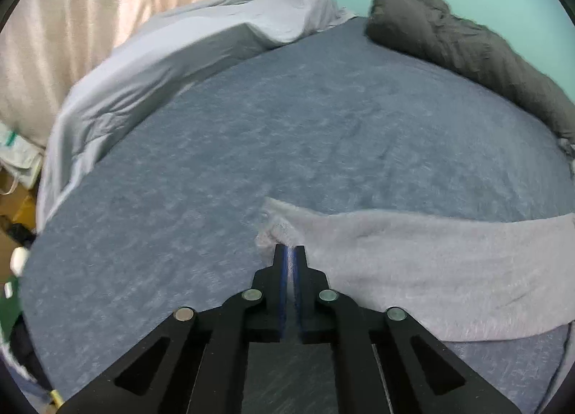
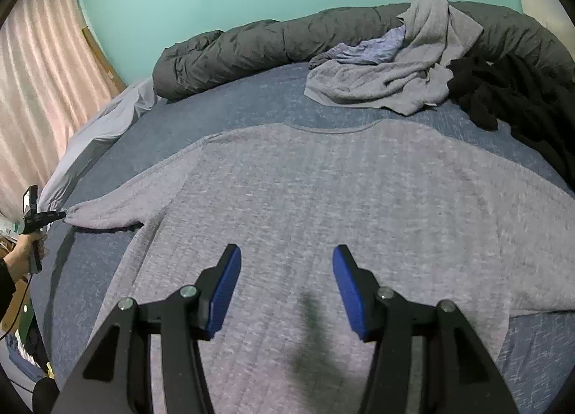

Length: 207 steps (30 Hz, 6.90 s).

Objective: Fold clothes

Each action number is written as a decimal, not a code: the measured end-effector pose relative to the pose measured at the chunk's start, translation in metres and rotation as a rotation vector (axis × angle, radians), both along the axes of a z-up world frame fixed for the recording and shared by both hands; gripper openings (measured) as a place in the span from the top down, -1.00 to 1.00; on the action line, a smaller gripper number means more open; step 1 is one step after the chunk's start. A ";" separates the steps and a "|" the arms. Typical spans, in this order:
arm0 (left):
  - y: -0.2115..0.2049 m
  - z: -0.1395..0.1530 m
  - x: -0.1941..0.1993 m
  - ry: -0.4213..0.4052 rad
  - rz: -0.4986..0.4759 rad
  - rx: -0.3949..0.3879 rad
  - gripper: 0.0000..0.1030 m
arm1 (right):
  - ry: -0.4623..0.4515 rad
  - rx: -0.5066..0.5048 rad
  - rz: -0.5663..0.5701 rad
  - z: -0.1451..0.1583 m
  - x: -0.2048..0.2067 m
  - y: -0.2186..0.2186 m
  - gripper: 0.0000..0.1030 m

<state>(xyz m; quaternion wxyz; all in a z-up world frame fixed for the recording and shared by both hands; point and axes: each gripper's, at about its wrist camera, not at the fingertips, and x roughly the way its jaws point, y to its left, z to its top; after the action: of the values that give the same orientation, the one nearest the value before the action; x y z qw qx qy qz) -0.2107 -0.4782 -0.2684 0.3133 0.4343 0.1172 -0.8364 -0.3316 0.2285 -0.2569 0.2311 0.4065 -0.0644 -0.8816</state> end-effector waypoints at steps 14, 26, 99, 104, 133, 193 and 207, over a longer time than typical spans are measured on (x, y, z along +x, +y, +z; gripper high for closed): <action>0.002 -0.017 0.012 -0.077 0.064 -0.006 0.84 | -0.001 0.005 0.000 0.009 0.011 0.013 -0.05; 0.160 -0.005 -0.027 -0.008 -0.394 0.150 0.46 | -0.092 0.020 -0.164 0.002 0.017 0.100 -0.15; 0.371 -0.030 0.119 -0.282 -0.841 0.430 -0.06 | -0.477 -0.112 -0.121 -0.035 0.196 0.210 0.32; 0.369 -0.036 0.147 -0.317 -0.817 0.443 -0.06 | -0.538 -0.078 -0.091 -0.039 0.242 0.203 0.20; 0.360 -0.033 0.200 -0.279 -0.869 0.486 0.93 | -0.551 0.031 -0.013 -0.039 0.328 0.163 0.90; 0.451 -0.006 0.066 0.027 -0.709 0.272 -0.27 | -0.181 -0.124 -0.995 0.065 0.066 0.583 -0.23; 0.450 -0.017 0.063 0.022 -0.692 0.298 -0.27 | -0.163 0.043 -0.940 0.053 0.043 0.568 0.39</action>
<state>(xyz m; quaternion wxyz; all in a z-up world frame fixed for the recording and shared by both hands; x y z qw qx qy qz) -0.1473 -0.0278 -0.2859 -0.0559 0.4799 0.0872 -0.8712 -0.2890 0.7961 -0.2038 -0.2070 0.4059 -0.2408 -0.8570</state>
